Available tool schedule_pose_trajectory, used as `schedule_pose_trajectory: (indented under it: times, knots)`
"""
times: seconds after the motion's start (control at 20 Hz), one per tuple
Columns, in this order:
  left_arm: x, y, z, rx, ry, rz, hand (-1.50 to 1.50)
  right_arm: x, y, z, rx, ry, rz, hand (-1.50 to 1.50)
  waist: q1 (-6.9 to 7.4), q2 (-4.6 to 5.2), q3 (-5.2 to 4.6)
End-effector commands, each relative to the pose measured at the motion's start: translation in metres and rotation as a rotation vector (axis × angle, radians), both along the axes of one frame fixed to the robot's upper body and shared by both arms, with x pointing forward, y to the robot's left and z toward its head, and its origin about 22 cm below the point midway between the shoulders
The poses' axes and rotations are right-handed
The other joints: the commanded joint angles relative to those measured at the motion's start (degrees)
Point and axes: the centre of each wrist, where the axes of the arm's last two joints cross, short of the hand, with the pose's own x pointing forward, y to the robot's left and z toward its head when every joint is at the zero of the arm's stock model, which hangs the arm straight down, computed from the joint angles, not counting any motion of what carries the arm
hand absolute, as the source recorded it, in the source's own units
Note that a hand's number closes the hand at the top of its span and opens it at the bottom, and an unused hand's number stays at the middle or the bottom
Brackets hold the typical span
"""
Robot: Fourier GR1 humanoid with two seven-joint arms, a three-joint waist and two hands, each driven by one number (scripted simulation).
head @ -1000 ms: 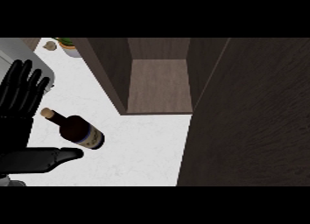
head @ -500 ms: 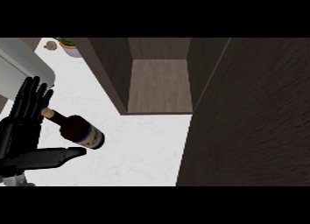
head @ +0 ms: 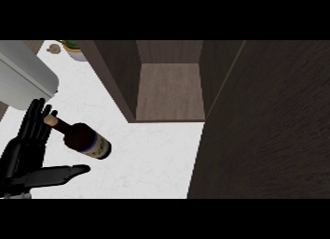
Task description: Pick up the wine, place it into the cabinet and close the cabinet
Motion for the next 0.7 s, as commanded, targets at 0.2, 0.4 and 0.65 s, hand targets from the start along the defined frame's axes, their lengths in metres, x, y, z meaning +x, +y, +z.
schedule_pose_trajectory:
  times: [0.2, 0.4, 0.65]
  knots:
    - [-0.003, 0.010, -0.032, -0.007, 0.035, 0.010, -1.50, -0.045, -0.014, 0.022, 0.027, -0.060, -0.030, -1.50, -0.16, -0.05, -0.01]
    - [-0.008, 0.007, -0.066, -0.004, 0.063, 0.009, -1.50, -0.045, -0.017, 0.018, 0.027, -0.078, -0.039, -1.50, -0.45, -0.05, 0.01]
    - [0.005, 0.005, -0.080, 0.013, 0.038, 0.008, -1.50, -0.035, -0.011, 0.020, 0.025, -0.080, -0.046, -1.50, -0.12, 0.06, -0.02]
